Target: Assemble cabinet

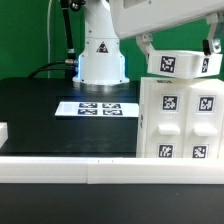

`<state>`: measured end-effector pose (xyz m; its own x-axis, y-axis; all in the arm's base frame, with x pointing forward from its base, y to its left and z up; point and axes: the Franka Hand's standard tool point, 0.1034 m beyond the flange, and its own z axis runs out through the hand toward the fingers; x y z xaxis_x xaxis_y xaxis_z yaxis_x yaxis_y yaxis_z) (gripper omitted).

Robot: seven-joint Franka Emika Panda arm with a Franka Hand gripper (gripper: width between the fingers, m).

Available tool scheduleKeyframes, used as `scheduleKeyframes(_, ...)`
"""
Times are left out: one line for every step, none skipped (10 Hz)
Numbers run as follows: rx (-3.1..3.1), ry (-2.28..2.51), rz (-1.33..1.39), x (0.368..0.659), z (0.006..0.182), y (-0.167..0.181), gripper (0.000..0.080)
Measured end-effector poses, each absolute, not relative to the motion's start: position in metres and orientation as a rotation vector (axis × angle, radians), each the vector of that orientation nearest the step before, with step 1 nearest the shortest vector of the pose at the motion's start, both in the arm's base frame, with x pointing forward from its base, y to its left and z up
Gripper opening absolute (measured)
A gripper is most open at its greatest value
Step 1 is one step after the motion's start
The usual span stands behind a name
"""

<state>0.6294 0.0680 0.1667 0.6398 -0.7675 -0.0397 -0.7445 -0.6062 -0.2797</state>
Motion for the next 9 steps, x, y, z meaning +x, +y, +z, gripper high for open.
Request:
scheduleKeyframes(-2.592, 1.222, -0.118, 0.629, 0.167, 0.068, 0.0797)
scheduleKeyframes(-2.637, 1.189, 0.032, 0.618, 0.166, 0.073, 0.0797)
scheduleKeyframes(-2.692, 1.143, 0.174, 0.617, 0.167, 0.071, 0.0797)
scheduleKeyframes(-2.727, 1.105, 0.199, 0.62, 0.161, 0.068, 0.0797)
scheduleKeyframes(-2.738, 1.084, 0.209, 0.616, 0.157, 0.067, 0.0797)
scheduleKeyframes(-2.741, 1.083, 0.22, 0.613, 0.153, 0.069, 0.0797)
scheduleKeyframes(-2.738, 1.096, 0.22, 0.612, 0.151, 0.074, 0.0797)
scheduleKeyframes(-2.734, 1.116, 0.224, 0.611, 0.147, 0.084, 0.0797)
scheduleKeyframes(-2.736, 1.114, 0.228, 0.61, 0.146, 0.091, 0.0797)
